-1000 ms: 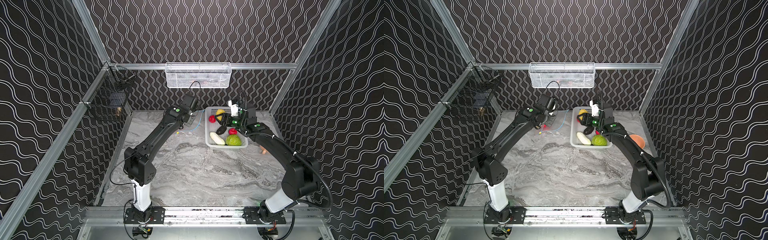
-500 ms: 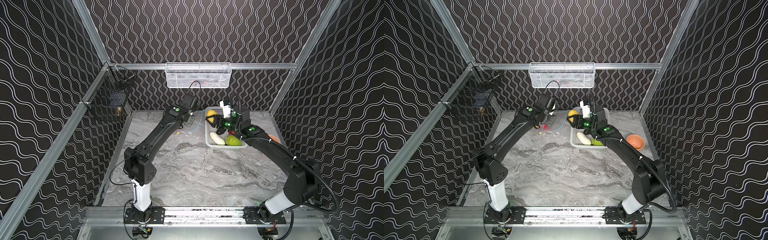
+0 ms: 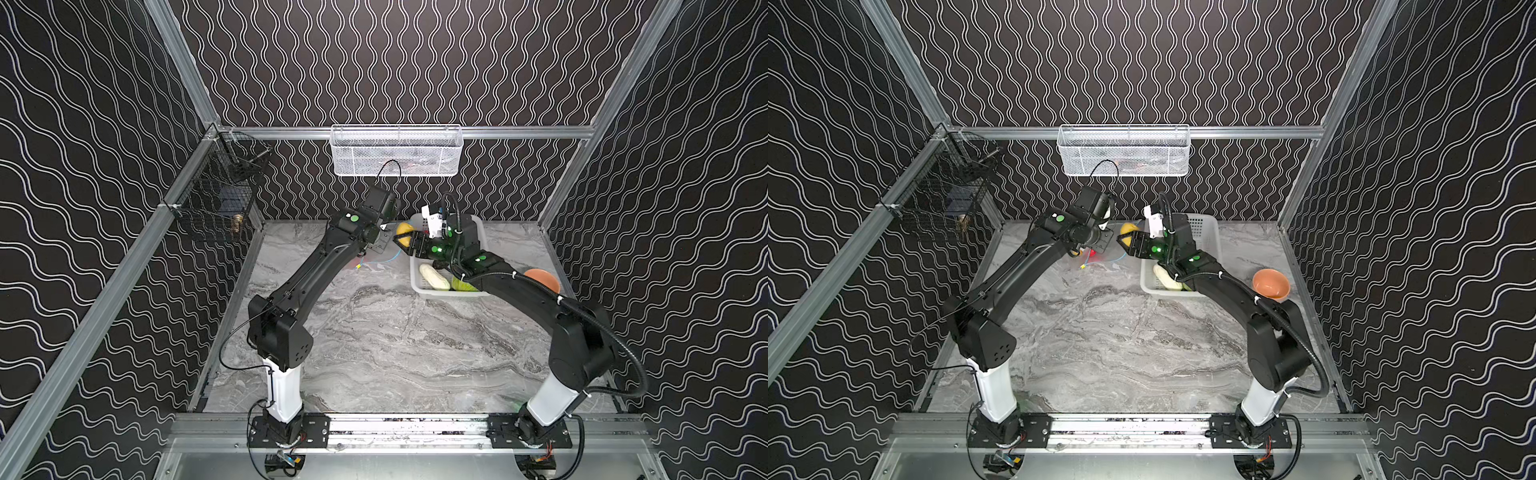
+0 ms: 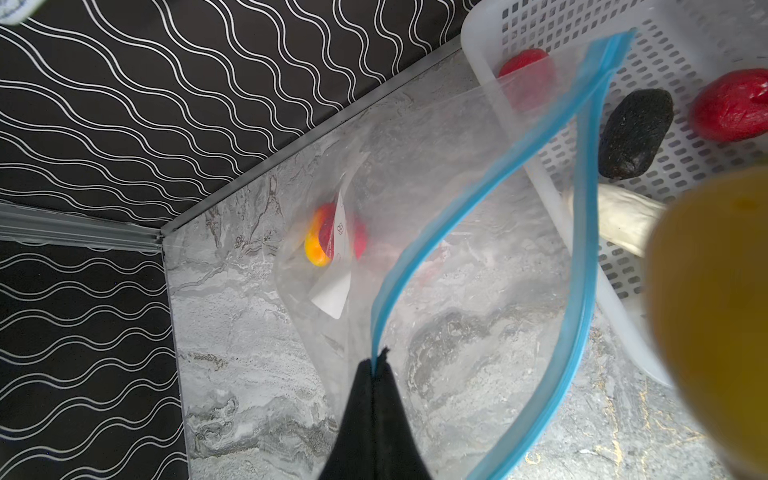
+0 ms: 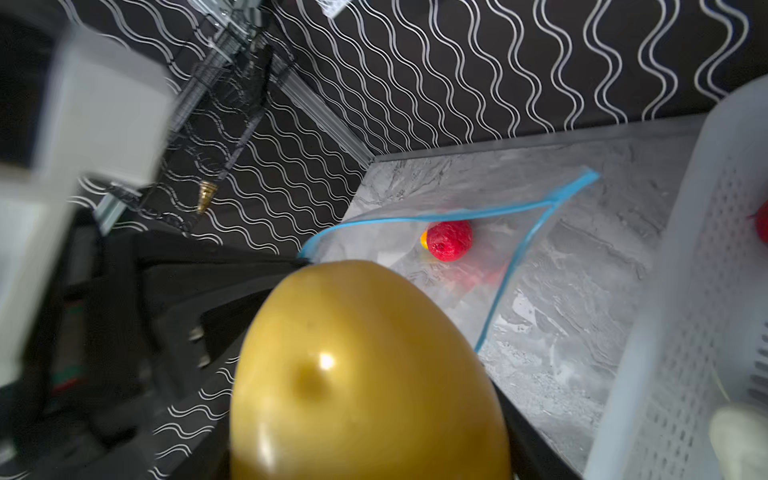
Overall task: Place the food in the zip-top bag and seal the zipper
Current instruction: 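Lower the yellow potato into the bag held open by the left gripper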
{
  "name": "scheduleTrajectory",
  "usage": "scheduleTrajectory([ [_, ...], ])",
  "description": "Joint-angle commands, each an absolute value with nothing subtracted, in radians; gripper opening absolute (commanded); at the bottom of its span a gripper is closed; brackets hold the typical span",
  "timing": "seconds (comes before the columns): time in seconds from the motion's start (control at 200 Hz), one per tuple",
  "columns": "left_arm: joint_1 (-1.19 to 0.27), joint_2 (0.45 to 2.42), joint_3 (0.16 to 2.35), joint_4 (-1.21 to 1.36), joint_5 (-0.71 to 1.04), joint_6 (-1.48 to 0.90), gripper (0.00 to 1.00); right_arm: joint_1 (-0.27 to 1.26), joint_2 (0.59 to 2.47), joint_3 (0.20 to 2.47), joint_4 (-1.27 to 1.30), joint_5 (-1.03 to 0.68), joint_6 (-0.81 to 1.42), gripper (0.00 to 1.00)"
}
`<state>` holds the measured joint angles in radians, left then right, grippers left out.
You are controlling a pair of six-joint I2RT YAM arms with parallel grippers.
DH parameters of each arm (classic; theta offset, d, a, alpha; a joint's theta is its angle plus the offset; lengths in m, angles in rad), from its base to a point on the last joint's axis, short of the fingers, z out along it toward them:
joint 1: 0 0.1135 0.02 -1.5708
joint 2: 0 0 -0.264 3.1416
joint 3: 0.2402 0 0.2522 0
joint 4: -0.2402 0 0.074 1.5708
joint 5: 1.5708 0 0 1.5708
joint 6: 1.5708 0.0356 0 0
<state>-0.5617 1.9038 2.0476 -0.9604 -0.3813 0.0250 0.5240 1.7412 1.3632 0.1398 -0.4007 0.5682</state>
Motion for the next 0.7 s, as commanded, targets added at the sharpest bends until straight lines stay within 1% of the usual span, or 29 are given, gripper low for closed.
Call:
scheduleTrajectory([
  [0.0, -0.562, 1.901, 2.059, -0.966, -0.369, 0.009, 0.0, 0.532, 1.762, 1.387, 0.222, -0.397, 0.627, 0.49],
  [0.185, -0.563, 1.904, 2.059, -0.965, -0.385, 0.013, 0.0, 0.547, 1.774, 1.392, 0.239, -0.379, 0.635, 0.49],
  [0.335, -0.561, 1.908, 2.073, -0.971, -0.37, 0.008, 0.0, 0.564, 1.809, 1.431, 0.216, -0.367, 0.666, 0.49],
  [0.5, -0.562, 1.919, 2.1, -0.988, -0.35, 0.0, 0.0, 0.578, 1.82, 1.423, 0.256, -0.352, 0.709, 0.49],
  [0.696, -0.561, 1.913, 2.094, -0.986, -0.35, -0.001, 0.0, 0.589, 1.83, 1.436, 0.206, -0.3, 0.703, 0.49],
])
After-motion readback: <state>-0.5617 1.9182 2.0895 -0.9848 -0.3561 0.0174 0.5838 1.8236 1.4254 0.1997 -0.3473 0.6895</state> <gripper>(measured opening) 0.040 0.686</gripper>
